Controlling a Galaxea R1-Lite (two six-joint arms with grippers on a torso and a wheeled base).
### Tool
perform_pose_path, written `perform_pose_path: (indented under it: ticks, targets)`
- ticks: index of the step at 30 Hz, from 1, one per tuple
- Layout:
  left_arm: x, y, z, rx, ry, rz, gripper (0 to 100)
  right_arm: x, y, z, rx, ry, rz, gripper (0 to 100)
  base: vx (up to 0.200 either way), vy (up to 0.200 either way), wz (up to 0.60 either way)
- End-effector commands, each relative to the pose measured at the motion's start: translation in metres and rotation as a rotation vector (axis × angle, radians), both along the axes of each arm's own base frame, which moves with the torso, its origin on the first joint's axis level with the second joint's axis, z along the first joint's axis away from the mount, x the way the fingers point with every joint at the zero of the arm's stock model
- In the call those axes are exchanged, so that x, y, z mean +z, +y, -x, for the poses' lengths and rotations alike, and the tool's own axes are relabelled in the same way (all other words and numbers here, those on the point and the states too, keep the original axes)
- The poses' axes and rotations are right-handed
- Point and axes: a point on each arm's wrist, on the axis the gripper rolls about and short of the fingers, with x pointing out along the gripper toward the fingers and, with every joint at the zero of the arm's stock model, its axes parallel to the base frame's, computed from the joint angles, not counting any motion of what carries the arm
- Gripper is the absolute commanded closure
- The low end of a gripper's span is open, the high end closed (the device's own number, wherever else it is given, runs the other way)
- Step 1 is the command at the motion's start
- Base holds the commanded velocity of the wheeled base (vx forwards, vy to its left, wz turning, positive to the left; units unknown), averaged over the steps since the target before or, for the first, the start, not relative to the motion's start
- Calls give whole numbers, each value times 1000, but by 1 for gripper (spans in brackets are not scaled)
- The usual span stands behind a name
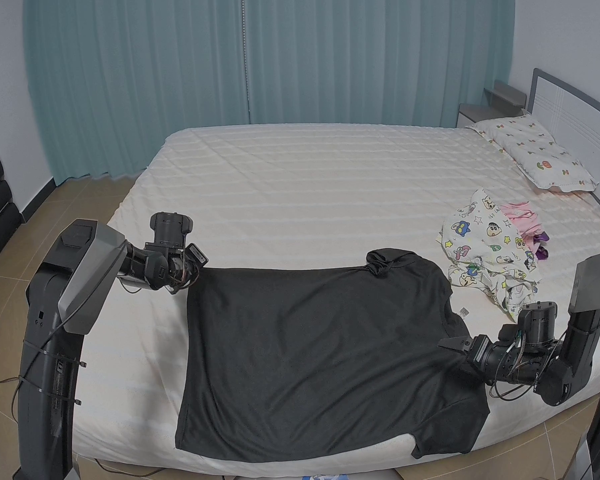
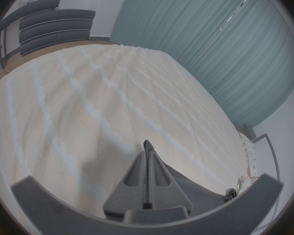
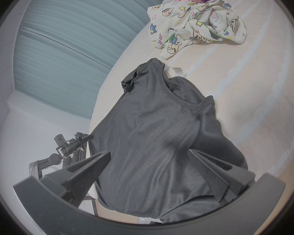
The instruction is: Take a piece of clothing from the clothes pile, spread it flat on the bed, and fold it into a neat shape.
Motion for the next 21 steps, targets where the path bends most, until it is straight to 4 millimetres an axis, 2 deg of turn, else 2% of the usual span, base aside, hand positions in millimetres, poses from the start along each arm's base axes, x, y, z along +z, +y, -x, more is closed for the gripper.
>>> perform_pose_path:
  ticks: [1,11,20,21]
  targets:
    - [0,8,-7,15,-19,-10,100,0,0,0,3,0,0,0,0,0,0]
    - [-4,22,-10,43,-13,-20,100,0,0,0,1,-1,0,0,0,0,0]
    - [-3,23,-13,49,-18,-16,100,1,0,0,1,-2,0,0,0,0,0]
    - [-3,23,-13,49,-18,-16,0,1,0,0,1,-2,0,0,0,0,0]
